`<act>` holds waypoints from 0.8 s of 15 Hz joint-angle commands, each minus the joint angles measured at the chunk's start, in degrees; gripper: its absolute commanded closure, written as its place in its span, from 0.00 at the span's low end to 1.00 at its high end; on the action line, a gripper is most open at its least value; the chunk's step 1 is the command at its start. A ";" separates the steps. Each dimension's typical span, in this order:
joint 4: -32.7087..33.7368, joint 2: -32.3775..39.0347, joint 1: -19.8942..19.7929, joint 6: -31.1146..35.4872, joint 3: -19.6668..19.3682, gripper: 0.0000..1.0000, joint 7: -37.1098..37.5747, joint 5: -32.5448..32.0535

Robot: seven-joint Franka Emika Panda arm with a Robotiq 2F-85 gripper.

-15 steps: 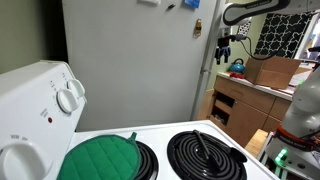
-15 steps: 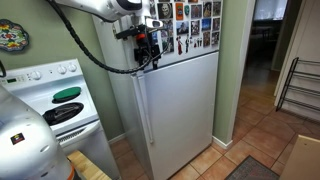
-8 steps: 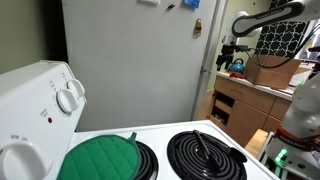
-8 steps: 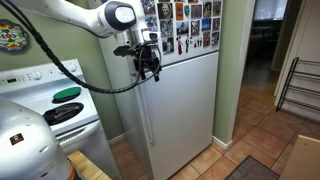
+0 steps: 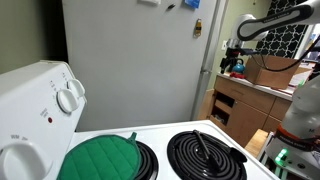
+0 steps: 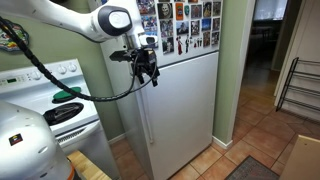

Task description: Open the bottom fridge door

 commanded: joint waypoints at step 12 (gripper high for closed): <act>-13.27 -1.84 8.00 19.31 -15.19 0.00 -29.79 26.09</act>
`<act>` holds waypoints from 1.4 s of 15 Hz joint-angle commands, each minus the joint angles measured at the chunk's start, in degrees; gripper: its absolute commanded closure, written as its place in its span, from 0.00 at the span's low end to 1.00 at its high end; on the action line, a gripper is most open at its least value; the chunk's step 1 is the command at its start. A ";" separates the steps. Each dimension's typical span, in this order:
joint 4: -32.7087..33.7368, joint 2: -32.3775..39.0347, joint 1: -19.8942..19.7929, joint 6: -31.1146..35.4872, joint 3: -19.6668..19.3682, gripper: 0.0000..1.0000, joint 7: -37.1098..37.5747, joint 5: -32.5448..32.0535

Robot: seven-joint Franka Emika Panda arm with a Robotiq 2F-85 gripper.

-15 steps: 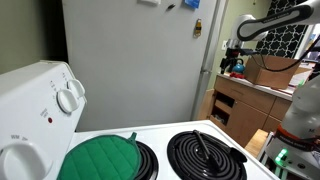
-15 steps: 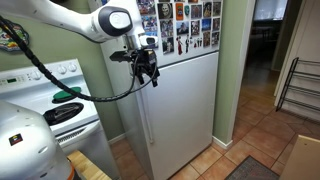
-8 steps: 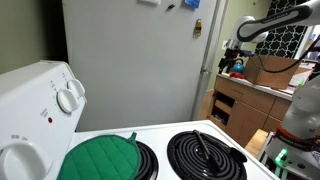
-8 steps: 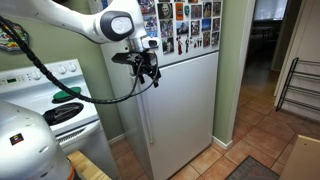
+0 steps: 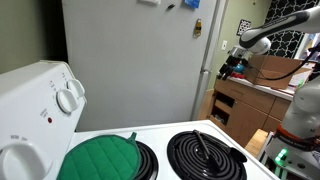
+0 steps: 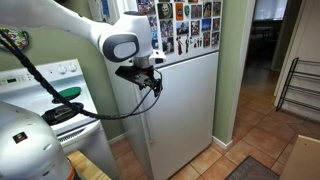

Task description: Open the bottom fridge door

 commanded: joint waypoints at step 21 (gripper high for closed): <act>-1.91 8.10 6.25 -0.35 -6.76 0.38 -72.04 52.51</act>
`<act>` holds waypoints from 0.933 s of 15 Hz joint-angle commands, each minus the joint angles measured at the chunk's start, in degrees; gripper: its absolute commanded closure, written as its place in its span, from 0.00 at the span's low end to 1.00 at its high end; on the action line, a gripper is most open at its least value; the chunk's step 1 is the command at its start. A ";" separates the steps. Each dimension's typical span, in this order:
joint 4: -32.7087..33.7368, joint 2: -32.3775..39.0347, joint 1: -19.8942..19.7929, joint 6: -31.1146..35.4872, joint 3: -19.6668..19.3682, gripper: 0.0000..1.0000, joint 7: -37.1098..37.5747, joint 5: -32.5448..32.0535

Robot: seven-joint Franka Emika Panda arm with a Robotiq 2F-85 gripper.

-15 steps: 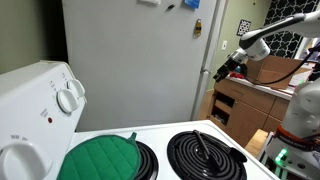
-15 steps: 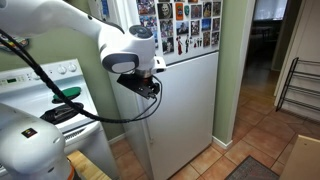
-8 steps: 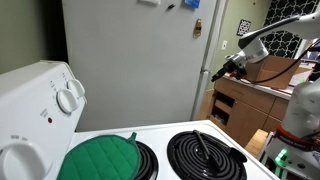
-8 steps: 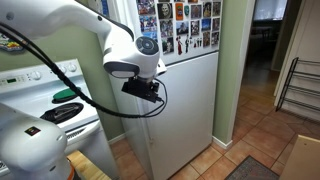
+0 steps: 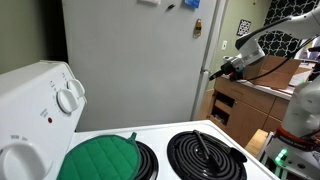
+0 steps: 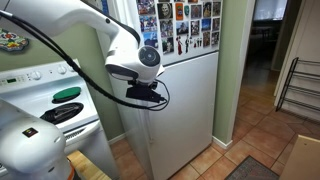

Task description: Open the bottom fridge door

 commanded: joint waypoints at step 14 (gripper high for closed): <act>1.63 4.92 -14.36 4.78 13.24 0.86 -3.41 2.62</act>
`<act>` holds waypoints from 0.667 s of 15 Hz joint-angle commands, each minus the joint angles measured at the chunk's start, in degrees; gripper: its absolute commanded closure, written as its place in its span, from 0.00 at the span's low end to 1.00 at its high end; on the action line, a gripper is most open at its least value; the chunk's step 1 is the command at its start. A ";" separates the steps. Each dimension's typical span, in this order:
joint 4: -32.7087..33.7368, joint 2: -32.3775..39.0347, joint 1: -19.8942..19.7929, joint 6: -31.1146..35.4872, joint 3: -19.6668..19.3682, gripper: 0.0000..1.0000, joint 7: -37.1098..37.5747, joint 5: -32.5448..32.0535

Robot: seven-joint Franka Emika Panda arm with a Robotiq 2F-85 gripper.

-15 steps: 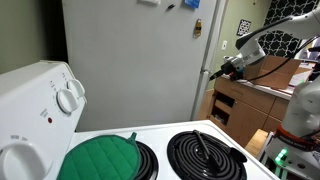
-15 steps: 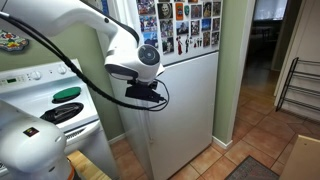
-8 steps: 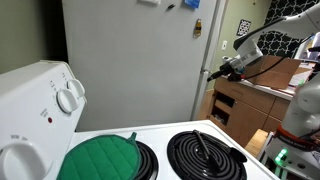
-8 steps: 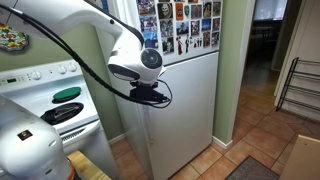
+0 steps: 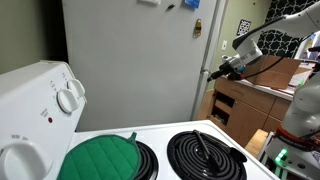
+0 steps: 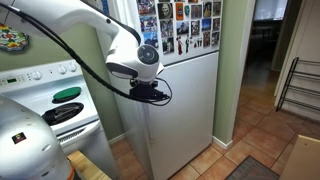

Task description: Open the bottom fridge door

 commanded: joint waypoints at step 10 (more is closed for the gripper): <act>-1.59 1.22 -6.46 5.29 0.23 0.86 6.69 -4.88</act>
